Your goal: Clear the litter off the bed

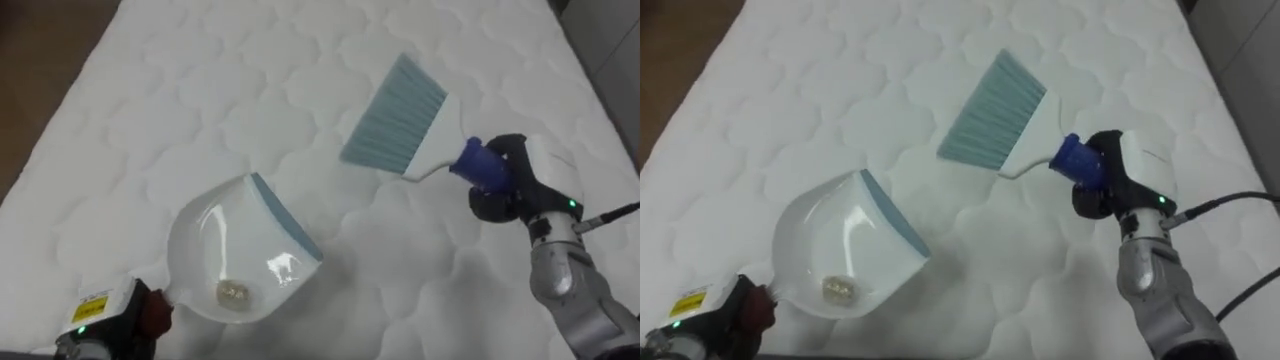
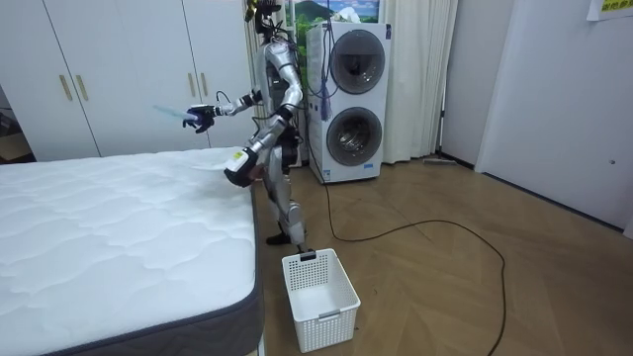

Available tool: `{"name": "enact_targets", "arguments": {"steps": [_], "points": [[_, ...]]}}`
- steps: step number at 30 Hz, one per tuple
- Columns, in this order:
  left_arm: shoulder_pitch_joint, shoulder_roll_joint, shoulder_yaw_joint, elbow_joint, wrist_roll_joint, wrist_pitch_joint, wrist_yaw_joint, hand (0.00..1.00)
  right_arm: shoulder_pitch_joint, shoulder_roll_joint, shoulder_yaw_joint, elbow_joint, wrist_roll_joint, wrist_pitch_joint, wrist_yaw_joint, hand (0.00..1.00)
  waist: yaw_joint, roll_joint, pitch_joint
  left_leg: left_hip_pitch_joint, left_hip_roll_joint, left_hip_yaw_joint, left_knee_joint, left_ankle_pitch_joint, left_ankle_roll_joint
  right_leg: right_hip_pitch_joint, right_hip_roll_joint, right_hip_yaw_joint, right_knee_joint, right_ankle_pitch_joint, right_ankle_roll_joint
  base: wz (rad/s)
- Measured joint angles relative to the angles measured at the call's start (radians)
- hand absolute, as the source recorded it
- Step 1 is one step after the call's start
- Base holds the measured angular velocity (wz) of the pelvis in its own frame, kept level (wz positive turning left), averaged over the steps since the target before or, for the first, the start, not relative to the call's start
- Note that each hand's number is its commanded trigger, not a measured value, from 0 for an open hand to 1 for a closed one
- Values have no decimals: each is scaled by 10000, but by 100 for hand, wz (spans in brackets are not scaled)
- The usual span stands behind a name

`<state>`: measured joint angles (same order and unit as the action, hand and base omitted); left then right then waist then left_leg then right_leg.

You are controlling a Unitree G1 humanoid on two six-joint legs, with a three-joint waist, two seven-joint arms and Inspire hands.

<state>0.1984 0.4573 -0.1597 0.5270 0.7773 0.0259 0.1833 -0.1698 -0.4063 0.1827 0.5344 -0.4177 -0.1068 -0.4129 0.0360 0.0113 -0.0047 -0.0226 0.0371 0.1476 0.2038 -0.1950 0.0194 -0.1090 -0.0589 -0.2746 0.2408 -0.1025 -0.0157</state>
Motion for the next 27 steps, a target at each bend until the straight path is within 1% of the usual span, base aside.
{"name": "enact_targets", "arguments": {"steps": [1, 2, 3, 4, 5, 6, 7, 8, 10, 11, 12, 13, 14, 15, 16, 18, 20, 21, 22, 24, 26, 27], "points": [[22, -46, 1, -68, 7, 53, -49, 100, 1, 1, 4, 17, 446, 36, 16, 0, 19, 7, 2, -14, -4, -128, 0, 14, -21, 41, 1, -25, -13, -13, -1, 31], [69, -67, 0, -176, 8, 111, -84, 100, 1, 2, 7, 17, 649, 75, 28, 0, 36, 7, 2, -24, -3, -163, 0, 20, -30, 50, 2, -23, -12, -28, -1, 24], [181, -128, 8, -388, 3, 155, -166, 100, 3, 3, 7, 17, 802, 165, 35, 0, 48, 8, 3, -31, 6, -213, 2, 31, -48, 100, -3, -127, -27, -37, -12, 30], [240, -202, 7, -474, 4, 141, -190, 100, 7, 3, 7, 17, 884, 236, 62, 0, 43, 30, 17, -27, -2, -348, 29, 38, -59, 225, -32, -331, -52, -75, -19, 35], [250, -236, 2, -475, 3, 130, -191, 100, 8, 3, 7, 17, 952, 244, 92, 0, 15, 30, 17, -26, -17, -439, 39, 41, -65, 280, -47, -410, -47, -119, -17, 50], [251, -312, 2, -475, 1, 131, -194, 100, 9, 3, 7, 17, 1076, 244, 98, 0, -41, 23, 22, -53, -64, -621, 101, 47, -77, 379, -87, -620, -41, -179, -22, 50], [236, -391, 3, -478, 2, 131, -198, 100, 8, 3, -16, 13, 1183, 243, 90, 0, -48, 18, 21, -139, -100, -696, 210, 49, -82, 422, -121, -800, -22, -231, -26, 50], [220, -446, 6, -481, 3, 131, -204, 100, 8, 6, -41, 9, 1209, 243, 79, 0, -58, 13, 23, -211, -98, -694, 275, 48, -83, 437, -146, -903, -22, -257, -25, 55], [135, -654, -2, -477, -1, 125, -238, 100, 76, 14, -87, -1, 1422, 243, -119, 0, -170, 9, 40, -484, -70, -520, 528, 48, -82, 568, -319, -1455, -23, -413, 10, 76], [112, -676, -3, -477, -1, 114, -256, 100, 98, 23, -91, -5, 1520, 243, -199, 0, -193, -1, 46, -563, -33, -438, 558, 48, -81, 606, -351, -1585, -20, -460, 27, 83], [98, -700, -1, -477, -7, 114, -277, 100, 130, 36, -92, -9, 1740, 233, -337, 0, -196, -17, 59, -634, 54, -215, 602, 52, -76, 685, -406, -1868, -13, -538, 48, 71], [109, -711, 0, -475, -9, 119, -337, 100, 133, 38, -99, -9, 1878, 225, -464, 0, -164, -14, 60, -699, 69, -165, 659, 52, -77, 736, -446, -2071, 8, -605, 68, 60], [109, -711, 2, -473, -10, 120, -387, 100, 133, 38, -104, -14, 1924, 215, -554, 0, -125, -10, 63, -709, 70, -166, 653, 58, -79, 761, -454, -2137, 0, -616, 74, 45], [125, -711, 2, -471, 0, 121, -415, 100, 134, 41, -105, -20, 1957, 192, -748, 0, 6, 13, 85, -709, 35, -206, 645, 69, -83, 864, -455, -2293, -50, -626, 89, 39], [171, -711, 5, -472, 1, 121, -415, 100, 134, 77, -103, -21, 1943, 182, -912, 0, 34, 33, 95, -691, 25, -262, 642, 69, -84, 995, -465, -2454, -97, -648, 124, 44], [185, -712, 11, -477, 3, 121, -415, 100, 134, 183, -113, -33, 1957, 143, -1141, 0, 23, 56, 103, -681, 11, -258, 591, 95, -80, 1150, -455, -2516, -206, -674, 168, 49], [229, -716, 44, -558, 4, 119, -430, 100, 162, 206, -112, -164, 1965, 115, -1164, 0, 87, 55, 102, -623, -117, -207, 374, 180, -68, 1191, -493, -2515, -213, -727, 224, 33], [346, -723, 143, -724, 3, 107, -438, 100, 279, 202, -116, -457, 2024, 118, -1188, 0, 207, 55, 101, -555, -157, -94, 262, 238, -61, 1203, -552, -2569, -210, -757, 258, 23], [429, -762, 309, -858, 3, 85, -440, 100, 394, 204, -129, -748, 2121, 118, -1214, 0, 252, 66, 96, -555, -189, -11, 243, 238, -59, 1268, -610, -2708, -210, -799, 315, 29], [432, -854, 525, -1009, 3, 107, -439, 100, 581, 204, -188, -1003, 2190, 117, -1350, 0, 220, 63, 95, -514, -236, 188, 236, 247, -38, 1461, -631, -2747, -196, -857, 410, 57], [382, -853, 545, -1108, 3, 98, -439, 100, 722, 204, -224, -1015, 2486, 119, -1514, 0, 247, 65, 90, -314, -276, 166, 161, 290, 32, 1672, -709, -2701, -46, -888, 461, 62], [382, -860, 543, -1153, 1, 94, -439, 100, 753, 207, -224, -1009, 2820, 120, -1530, 0, 278, 93, 100, -149, -311, -12, 83, 313, 69, 1720, -815, -2655, 270, -954, 566, 31]]}}
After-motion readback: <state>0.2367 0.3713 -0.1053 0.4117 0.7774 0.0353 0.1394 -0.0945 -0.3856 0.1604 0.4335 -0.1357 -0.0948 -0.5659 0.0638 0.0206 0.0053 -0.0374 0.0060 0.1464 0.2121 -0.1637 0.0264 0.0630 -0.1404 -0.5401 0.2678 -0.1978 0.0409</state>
